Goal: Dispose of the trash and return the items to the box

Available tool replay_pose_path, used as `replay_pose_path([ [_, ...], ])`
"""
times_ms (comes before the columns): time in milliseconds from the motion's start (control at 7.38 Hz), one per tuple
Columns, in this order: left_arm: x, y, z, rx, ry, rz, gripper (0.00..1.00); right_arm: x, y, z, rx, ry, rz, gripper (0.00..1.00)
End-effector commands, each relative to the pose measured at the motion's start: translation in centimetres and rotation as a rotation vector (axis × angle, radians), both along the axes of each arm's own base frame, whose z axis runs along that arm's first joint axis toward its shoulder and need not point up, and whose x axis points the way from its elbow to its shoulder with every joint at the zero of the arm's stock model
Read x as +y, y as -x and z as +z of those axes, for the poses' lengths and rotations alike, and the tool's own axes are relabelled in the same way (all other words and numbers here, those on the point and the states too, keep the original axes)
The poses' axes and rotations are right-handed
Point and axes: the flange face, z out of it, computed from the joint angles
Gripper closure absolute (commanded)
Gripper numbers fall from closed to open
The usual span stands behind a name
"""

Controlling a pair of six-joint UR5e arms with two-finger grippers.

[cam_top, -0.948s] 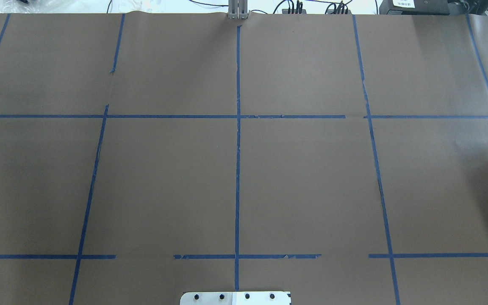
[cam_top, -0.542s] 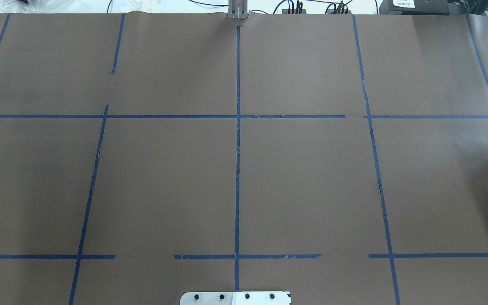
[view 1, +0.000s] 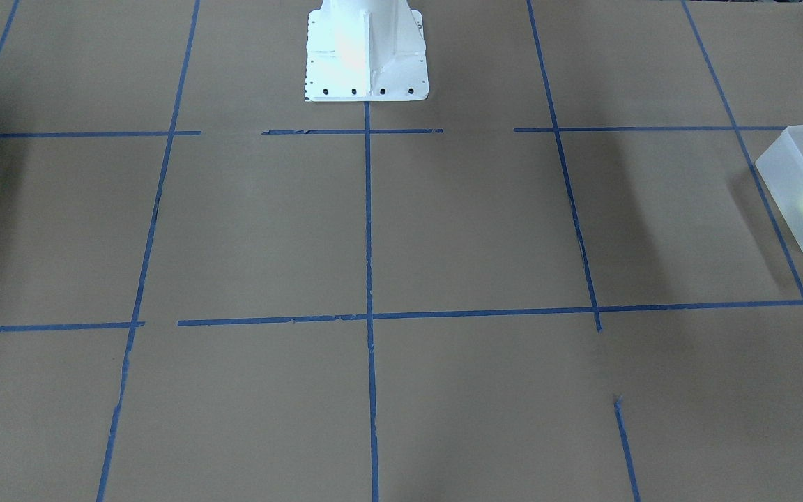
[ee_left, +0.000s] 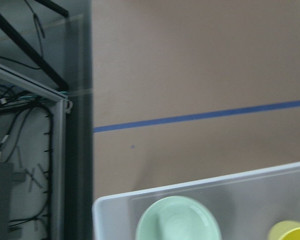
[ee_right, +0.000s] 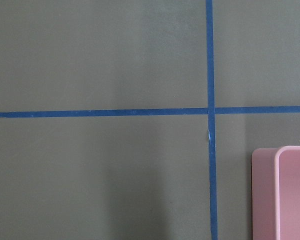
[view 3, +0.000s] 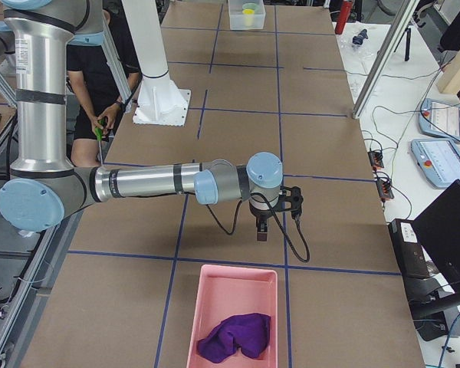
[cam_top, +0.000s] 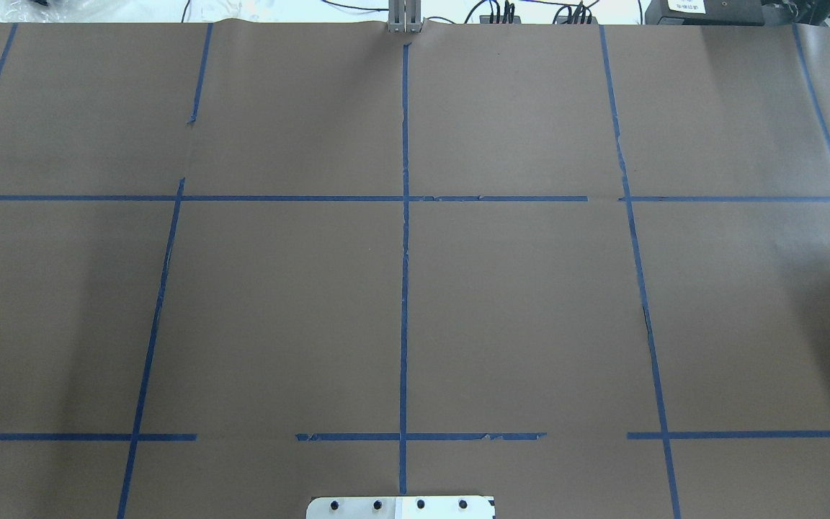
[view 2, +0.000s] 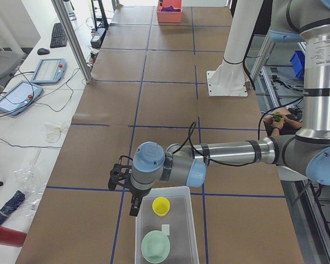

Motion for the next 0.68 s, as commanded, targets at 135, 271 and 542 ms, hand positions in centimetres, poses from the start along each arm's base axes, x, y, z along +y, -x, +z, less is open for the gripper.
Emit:
replay_pose_path([
  [135,-0.5,-3.48,-4.24,0.026,0.063,0.028,0.0,0.01,-0.01,0.11,0.002,0.003,0.0,0.0],
  [271,-0.42,-3.47,-4.13,0.023,0.06,0.035,0.0,0.01,-0.01,0.11,0.002,0.004,0.001,0.0],
  [542,0.18,-3.28,-3.61,0.017,0.047,0.06,0.0,0.01,-0.02,0.2,0.003,0.004,0.0,0.0],
])
